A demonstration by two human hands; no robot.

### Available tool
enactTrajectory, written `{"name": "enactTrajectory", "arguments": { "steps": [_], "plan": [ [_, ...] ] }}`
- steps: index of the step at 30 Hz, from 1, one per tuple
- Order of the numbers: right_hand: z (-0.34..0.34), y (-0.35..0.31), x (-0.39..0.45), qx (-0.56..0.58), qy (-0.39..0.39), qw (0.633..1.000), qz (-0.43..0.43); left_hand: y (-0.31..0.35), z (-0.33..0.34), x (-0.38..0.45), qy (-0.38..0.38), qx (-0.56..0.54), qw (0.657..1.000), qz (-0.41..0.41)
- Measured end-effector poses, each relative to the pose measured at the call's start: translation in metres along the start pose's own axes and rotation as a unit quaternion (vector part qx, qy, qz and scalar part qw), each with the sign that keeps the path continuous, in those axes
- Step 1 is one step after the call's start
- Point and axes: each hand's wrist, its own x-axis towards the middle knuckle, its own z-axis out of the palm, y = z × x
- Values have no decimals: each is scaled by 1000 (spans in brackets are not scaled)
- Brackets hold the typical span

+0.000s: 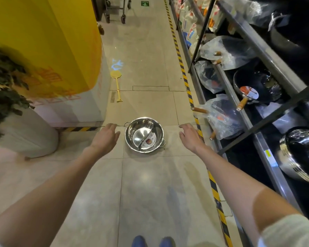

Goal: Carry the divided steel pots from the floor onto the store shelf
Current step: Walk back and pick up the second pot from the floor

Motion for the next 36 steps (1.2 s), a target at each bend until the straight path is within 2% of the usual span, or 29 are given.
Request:
{"name": "enactTrajectory", "arguments": {
  "steps": [8, 15, 20, 29, 32, 36],
  "plan": [
    [27, 21, 106, -13, -33, 999, 36, -29, 18, 98, -38, 9, 999, -29],
    [91, 50, 238, -5, -53, 997, 60, -73, 80, 222, -40, -15, 997, -66],
    [185, 93, 323, -9, -68, 995, 71, -123, 178, 306, -41, -17, 995, -87],
    [394, 218, 440, -4, -71, 993, 92, -230, 415, 420, -40, -59, 993, -97],
    [441, 248, 466, 13, -66, 993, 97, -253, 470, 444, -29, -82, 990, -108],
    [473, 264, 487, 32, -33, 997, 54, -278, 514, 463, 13, -117, 991, -70]
  ]
}}
